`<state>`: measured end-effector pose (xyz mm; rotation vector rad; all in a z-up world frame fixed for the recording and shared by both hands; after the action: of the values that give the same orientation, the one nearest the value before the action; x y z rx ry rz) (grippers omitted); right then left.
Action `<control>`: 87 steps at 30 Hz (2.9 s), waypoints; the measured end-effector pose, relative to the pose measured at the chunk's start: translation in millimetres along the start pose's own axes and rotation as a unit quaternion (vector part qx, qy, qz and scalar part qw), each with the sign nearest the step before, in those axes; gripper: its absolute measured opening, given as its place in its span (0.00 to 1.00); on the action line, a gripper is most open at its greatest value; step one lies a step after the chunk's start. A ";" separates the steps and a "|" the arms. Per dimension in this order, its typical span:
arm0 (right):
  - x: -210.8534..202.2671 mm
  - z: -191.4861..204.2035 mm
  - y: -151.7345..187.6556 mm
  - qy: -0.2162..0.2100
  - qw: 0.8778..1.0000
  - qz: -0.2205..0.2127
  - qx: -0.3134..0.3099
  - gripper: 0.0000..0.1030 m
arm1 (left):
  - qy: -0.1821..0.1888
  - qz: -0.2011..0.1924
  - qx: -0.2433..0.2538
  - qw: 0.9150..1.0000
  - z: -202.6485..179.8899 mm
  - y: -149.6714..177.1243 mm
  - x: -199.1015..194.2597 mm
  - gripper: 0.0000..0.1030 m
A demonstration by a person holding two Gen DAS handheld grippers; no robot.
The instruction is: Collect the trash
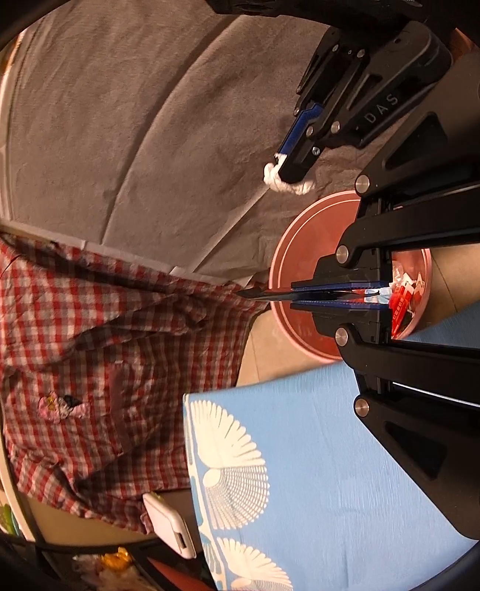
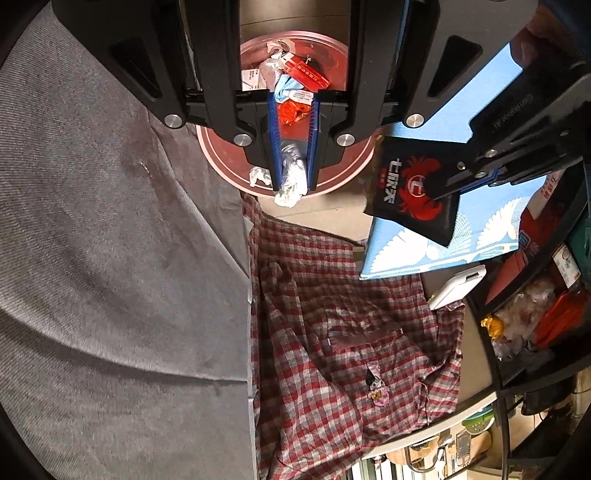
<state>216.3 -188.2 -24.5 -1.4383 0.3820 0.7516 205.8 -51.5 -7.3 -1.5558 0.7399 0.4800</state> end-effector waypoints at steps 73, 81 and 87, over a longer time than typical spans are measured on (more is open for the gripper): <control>-177.1 -8.4 94.2 0.081 0.994 -0.063 -0.038 0.95 | -0.148 -0.057 -0.032 0.987 -2.9 123.2 -163.0 0.92; -177.2 -9.0 94.1 0.081 0.994 -0.063 -0.038 0.95 | -0.147 -0.058 -0.032 0.987 -4.0 122.3 -162.8 0.92; -177.1 -9.2 93.9 0.081 0.994 -0.063 -0.039 0.95 | -0.148 -0.061 -0.033 0.987 -7.7 120.5 -162.2 0.92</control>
<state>28.2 -241.9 20.2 -1.5870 0.3860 0.5533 6.3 -31.5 19.1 -1.5378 0.4021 0.6322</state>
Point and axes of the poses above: each gripper's, at about its wrist camera, not at the fingertips, and x roughly the way its jaws point, z to its left, y to its underside, the point moved 3 cm from there along x, roughly the way its jaws point, and after that the axes turned 6 degrees about -y, right-handed, at the moved point
